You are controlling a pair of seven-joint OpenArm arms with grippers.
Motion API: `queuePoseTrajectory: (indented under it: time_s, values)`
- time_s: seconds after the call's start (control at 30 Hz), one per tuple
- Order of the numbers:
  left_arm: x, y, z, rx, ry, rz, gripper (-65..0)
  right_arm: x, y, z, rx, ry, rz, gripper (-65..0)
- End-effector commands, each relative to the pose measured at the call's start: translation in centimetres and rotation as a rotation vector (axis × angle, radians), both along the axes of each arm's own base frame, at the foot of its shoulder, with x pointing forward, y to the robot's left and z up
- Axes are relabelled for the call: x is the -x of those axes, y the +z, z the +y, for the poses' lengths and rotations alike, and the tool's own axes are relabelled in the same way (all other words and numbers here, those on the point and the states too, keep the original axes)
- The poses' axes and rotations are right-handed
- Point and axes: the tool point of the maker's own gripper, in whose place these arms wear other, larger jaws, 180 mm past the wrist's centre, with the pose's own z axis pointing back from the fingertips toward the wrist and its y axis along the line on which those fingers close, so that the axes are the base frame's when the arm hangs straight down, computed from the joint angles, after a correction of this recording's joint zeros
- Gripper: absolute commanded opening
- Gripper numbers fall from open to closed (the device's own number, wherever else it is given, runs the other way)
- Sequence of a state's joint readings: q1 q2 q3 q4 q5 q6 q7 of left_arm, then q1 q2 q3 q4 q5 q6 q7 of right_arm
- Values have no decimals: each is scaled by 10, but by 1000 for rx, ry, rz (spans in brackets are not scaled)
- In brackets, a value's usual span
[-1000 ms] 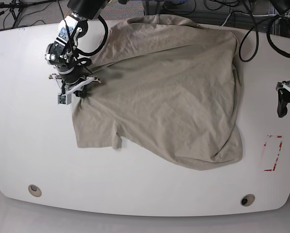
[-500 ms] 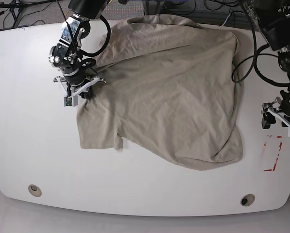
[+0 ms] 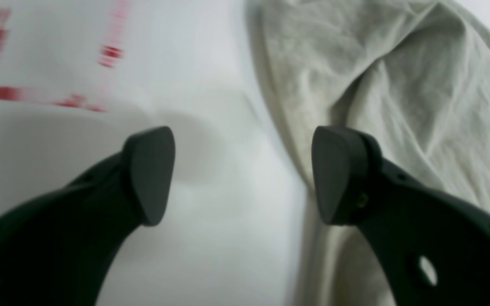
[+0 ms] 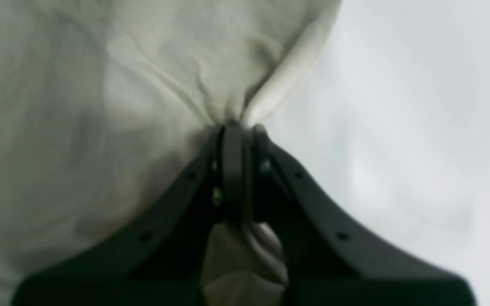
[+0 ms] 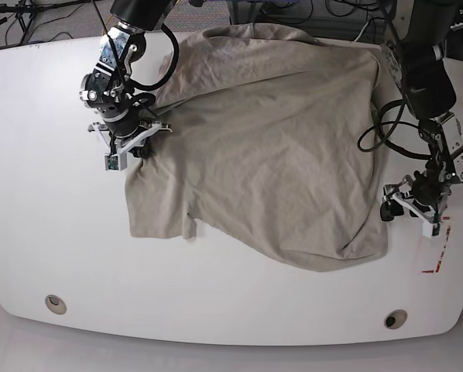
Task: Fold the T-shirt properly
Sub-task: 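Move the left gripper to the shirt's hem corner and grasp it, then lift the shirt with both grippers and swing it up and back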
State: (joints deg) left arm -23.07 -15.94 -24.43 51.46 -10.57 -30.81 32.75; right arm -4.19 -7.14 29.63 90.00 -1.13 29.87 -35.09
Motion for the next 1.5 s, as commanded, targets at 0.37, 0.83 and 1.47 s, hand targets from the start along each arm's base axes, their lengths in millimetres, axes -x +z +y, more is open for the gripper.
queuePoseTrajectory:
  time_s: [0.37, 0.83, 1.47]
  values:
    - [-40, 1, -12, 136, 52, -78, -183, 0, 2, -2, 11, 2, 5, -650]
    - [-55, -6, -51, 236, 39, -68, -210, 0, 2, -2, 11, 2, 3, -650]
    - [-61, -4, -45, 224, 118, -92, -650, 2, 18, -10, 48, -2, -31, -650]
